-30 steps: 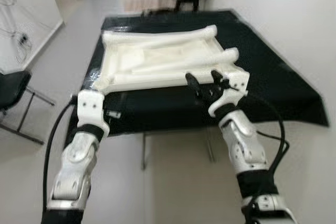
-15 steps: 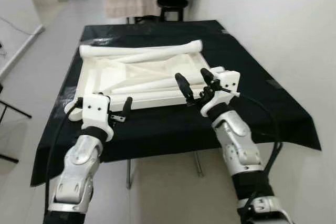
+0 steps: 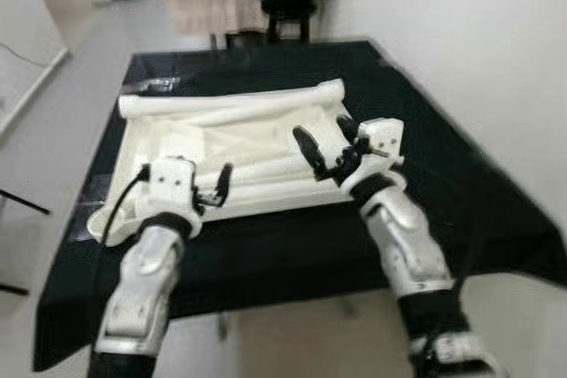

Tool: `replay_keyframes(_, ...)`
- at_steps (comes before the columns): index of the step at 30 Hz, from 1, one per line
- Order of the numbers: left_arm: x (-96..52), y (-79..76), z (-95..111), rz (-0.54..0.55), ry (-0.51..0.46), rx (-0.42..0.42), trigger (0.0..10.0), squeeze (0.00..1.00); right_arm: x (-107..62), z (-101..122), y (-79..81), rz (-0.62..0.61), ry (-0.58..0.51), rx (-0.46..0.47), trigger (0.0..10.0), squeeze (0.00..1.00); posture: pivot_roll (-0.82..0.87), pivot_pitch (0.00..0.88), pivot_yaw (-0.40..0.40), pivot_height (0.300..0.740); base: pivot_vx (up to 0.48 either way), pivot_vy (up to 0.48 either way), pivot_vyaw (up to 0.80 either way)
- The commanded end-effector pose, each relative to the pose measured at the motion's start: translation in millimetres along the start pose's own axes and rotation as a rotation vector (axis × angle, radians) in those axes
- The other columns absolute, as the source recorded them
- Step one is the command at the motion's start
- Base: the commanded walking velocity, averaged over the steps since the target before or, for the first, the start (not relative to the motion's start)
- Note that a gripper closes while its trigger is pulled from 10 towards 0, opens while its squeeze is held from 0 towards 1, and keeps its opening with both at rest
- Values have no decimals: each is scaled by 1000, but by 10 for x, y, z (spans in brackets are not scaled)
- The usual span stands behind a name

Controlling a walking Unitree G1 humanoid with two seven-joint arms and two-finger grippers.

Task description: Building children table

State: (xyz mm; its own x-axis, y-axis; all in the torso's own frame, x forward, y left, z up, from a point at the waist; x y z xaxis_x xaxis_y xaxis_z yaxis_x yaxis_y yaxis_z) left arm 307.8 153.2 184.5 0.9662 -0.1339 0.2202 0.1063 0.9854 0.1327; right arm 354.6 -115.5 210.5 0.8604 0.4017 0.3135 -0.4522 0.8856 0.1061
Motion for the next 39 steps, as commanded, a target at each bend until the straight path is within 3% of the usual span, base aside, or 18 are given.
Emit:
replay_keyframes(1, -6, -51, -34, -21, 21, -2, 10000, 0, -53, 5, -60, -6, 8, -30, 10000, 0, 46, 85, -12, 740, 315, 0, 0)
replay_keyframes(11, -44, -82, -170, -6, 87, -27, 10000, 0, -86, 97, 31, 111, 0, -138, 10000, 0, 39, 92, -14, 740, 94, 0, 0)
replay_keyframes(16, -67, -109, -196, -12, 95, -28, 10000, 0, -113, 148, 6, 97, -18, -109, 10000, 0, 37, 94, -15, 740, 0, 0, 0)
replay_keyframes(18, -77, -104, -210, -5, 99, -13, 10000, 0, -138, 135, -7, 128, 8, -160, 10000, 0, 35, 100, -13, 740, 0, 0, 800)
replay_keyframes(24, -81, -113, -234, 22, 111, 23, 10000, 0, -166, 116, -3, 150, 32, -189, 10000, 0, 33, 102, -15, 740, 0, 0, 800)
replay_keyframes(25, -86, -104, -235, 35, 112, 31, 10000, 0, -174, 73, -24, 144, 73, -256, 10000, 0, 34, 106, -16, 740, 0, 0, 800)
replay_keyframes(28, -88, -94, -236, 43, 112, 36, 10000, 0, -174, 50, -46, 133, 96, -294, 10000, 0, 34, 106, -16, 740, 0, 0, 800)
replay_keyframes(30, -85, -87, -236, 44, 110, 53, 10000, 0, -133, 36, -150, 70, 156, -430, 10000, 0, 36, 110, -13, 740, 0, 0, 303)
replay_keyframes(32, -82, -95, -236, 39, 109, 60, 10000, 0, -116, 52, -187, 47, 167, -462, 10000, 0, 36, 110, -13, 740, 0, 0, 0)
replay_keyframes(33, -78, -121, -223, 30, 100, 110, 10000, 0, -93, 80, -231, 33, 190, -505, 10000, 0, 38, 113, -15, 740, 0, 0, 0)
replay_keyframes(37, -88, -196, -225, -15, 97, 98, 10000, 0, -32, 266, -291, 165, 333, -777, 10000, 0, 27, 115, -14, 740, 0, 0, 0)
replay_keyframes(39, -93, -199, -234, -19, 101, 89, 10000, 0, -47, 282, -286, 208, 365, -807, 10000, 0, 26, 115, -16, 740, 0, 0, 0)
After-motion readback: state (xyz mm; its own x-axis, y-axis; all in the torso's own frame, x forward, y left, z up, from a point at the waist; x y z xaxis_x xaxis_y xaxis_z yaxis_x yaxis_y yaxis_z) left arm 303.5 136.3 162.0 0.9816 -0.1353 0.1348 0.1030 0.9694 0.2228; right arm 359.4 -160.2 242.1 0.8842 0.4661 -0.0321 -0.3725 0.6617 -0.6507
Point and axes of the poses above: a point about 5 cm out from each wrist's last joint towards the gripper, its own x axis pointing out of the wrist towards the gripper, its own z axis along the axis of the wrist's last joint, y = z × x, the point moved 1 cm from there along x, pointing out of the wrist towards the gripper, and after that the axes turned 4 degrees about x, right-handed, at the moved point
